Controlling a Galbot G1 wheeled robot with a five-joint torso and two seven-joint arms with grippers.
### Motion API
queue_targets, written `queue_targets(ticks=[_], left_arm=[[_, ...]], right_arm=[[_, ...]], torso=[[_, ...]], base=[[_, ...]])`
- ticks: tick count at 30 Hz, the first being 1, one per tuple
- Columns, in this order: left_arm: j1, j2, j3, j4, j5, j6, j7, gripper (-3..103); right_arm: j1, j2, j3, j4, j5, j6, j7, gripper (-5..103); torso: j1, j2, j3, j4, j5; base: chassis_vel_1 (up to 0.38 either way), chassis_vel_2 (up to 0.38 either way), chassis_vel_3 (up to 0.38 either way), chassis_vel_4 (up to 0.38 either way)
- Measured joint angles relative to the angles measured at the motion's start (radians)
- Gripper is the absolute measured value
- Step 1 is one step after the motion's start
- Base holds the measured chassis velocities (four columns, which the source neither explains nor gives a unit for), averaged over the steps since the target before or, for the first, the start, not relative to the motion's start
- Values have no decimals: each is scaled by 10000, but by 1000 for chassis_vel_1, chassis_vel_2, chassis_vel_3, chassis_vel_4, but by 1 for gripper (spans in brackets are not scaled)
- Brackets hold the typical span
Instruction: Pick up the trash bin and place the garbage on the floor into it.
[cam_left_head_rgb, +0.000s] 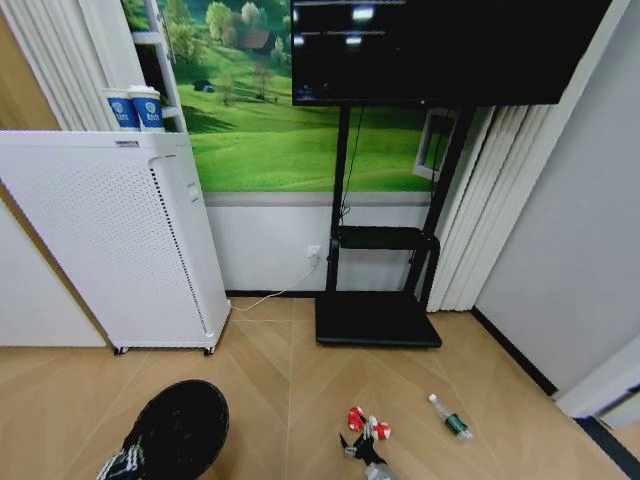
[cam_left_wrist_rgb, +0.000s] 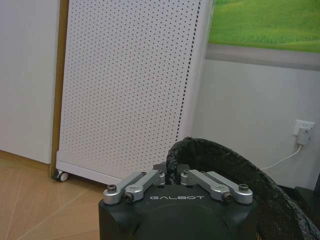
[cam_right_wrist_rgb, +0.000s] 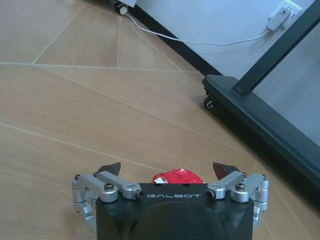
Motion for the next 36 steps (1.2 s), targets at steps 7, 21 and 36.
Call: queue_targets(ticks=[7, 21, 36], left_arm=[[-19, -46, 57, 35, -1, 0, 0, 8], [-61, 115, 46, -37, -158, 34, -14, 8], [-102, 137, 117, -87, -254, 72, -23, 8]], right_arm=[[128, 281, 94, -417, -109, -410, 256, 100], [337, 452, 204, -611, 23, -1028, 648, 100], [285, 498, 279, -859, -162, -1177, 647, 91]], torso=[[0, 0, 0, 3, -1], [-1, 0, 0, 2, -1], [0, 0, 0, 2, -1]], base=[[0, 0, 0, 0], [0, 0, 0, 0], [0, 0, 0, 0]])
